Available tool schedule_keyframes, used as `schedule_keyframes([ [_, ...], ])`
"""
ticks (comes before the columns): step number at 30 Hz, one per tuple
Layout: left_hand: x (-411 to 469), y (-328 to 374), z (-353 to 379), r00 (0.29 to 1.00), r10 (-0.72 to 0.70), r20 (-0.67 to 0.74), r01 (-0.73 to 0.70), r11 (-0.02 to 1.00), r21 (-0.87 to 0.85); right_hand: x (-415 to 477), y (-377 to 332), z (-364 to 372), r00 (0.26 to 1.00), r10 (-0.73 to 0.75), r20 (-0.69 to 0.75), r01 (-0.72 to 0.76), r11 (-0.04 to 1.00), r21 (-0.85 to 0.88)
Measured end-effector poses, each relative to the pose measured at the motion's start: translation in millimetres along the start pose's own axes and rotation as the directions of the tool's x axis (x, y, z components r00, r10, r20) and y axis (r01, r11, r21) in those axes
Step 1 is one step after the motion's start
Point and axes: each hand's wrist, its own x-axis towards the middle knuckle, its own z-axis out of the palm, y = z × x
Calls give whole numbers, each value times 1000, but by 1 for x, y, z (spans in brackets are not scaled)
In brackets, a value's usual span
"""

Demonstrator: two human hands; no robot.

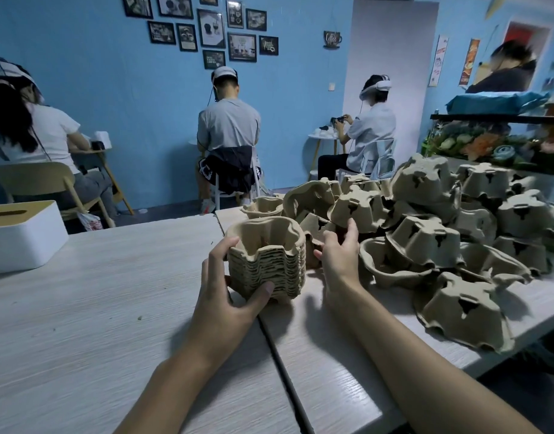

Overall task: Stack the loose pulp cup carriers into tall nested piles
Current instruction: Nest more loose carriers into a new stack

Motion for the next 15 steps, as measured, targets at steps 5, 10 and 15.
schedule_keyframes([
  [5,-1,-1,0,1000,-3,6,3,1000,-7,11,-3,1,999,45,-19,-44,998,53],
  [10,-1,-1,0,1000,-9,19,9,1000,-9,16,-9,2,996,64,-60,-55,987,150],
  [15,-1,-2,0,1000,-3,27,3,1000,-5,11,-9,1,994,-22,-107,32,995,97],
])
